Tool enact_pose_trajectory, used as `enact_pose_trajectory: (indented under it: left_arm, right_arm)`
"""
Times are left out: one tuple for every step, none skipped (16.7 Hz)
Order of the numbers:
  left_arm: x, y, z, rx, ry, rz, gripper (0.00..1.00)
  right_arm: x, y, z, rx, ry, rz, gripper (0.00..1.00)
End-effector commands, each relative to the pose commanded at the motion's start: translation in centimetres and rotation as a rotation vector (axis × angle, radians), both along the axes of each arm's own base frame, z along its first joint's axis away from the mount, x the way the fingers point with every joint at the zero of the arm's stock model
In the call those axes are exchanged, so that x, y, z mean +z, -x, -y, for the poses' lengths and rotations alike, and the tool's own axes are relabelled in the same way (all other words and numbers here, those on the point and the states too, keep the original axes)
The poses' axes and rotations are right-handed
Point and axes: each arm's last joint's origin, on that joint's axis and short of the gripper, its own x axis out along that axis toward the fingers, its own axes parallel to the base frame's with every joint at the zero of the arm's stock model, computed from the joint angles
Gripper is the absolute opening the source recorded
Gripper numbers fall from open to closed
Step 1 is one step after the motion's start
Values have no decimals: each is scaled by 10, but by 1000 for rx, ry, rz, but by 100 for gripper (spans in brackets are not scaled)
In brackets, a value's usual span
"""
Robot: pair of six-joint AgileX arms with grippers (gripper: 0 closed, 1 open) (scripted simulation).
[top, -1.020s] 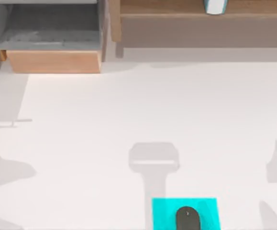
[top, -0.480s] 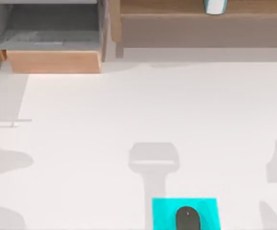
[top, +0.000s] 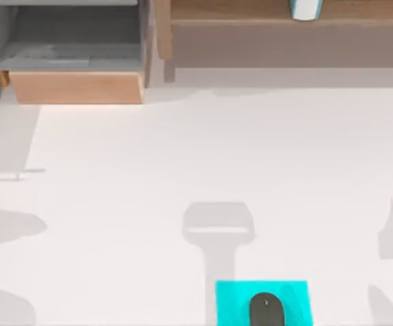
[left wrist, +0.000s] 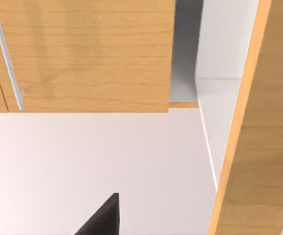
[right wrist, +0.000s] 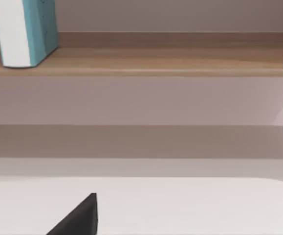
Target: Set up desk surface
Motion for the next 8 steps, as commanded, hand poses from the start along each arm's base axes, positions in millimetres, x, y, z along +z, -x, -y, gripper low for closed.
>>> enact_pose_trajectory:
  left_arm:
    - [0,0,0,0,0,0,62]
    - [0,0,0,0,0,0,55]
    - [0,0,0,0,0,0,47]
    - [0,0,0,0,0,0,40]
    - [0,0,0,0,0,0,32]
    - [0,0,0,0,0,0,25]
    - [0,0,0,0,0,0,17]
    - [0,0,0,0,0,0,10]
  right_arm:
    - [0,0,0,0,0,0,100]
    - [0,0,0,0,0,0,100]
    - [0,0,0,0,0,0,100]
    - [0,0,0,0,0,0,100]
    - [0,0,0,0,0,0,100]
    - [0,0,0,0,0,0,100]
    - [0,0,0,0,0,0,100]
    - [0,0,0,0,0,0,100]
